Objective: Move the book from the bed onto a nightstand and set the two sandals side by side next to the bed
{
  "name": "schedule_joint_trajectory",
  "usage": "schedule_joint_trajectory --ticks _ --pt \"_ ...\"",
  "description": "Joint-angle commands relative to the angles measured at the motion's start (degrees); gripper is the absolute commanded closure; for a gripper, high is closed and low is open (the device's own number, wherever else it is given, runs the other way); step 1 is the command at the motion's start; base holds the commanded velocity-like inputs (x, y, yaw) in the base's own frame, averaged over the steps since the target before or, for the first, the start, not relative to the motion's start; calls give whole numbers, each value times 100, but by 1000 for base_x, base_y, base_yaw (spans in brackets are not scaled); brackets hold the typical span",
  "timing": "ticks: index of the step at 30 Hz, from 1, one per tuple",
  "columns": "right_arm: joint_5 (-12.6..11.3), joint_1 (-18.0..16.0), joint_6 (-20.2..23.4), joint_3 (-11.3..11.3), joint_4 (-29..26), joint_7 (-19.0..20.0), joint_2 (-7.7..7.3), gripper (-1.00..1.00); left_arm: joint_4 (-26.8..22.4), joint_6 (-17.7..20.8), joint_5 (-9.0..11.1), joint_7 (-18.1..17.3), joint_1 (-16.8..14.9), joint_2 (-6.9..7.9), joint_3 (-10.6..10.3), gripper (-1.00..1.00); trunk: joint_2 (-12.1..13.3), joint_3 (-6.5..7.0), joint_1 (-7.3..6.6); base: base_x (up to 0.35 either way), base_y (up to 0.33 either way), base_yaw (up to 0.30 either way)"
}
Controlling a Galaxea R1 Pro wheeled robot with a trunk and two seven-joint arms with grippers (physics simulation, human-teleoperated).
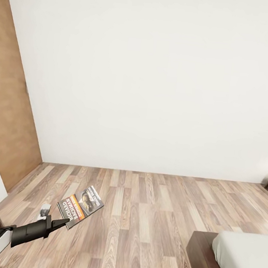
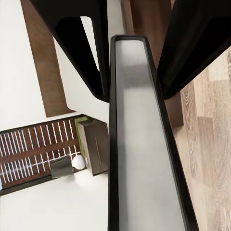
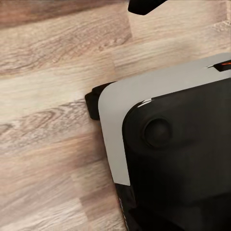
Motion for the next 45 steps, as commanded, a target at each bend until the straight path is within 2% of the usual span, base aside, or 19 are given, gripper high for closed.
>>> schedule_joint_trajectory --ticks 1,45 --pt "-47 -10 -27 48 24 36 3 -100 1 44 25 -6 -3 1 1 100 -3 -6 2 195 0 0" --pt "-47 -10 -26 48 22 36 6 -100 1 43 25 1 -3 3 1 100 -3 -6 2 195 0 0"
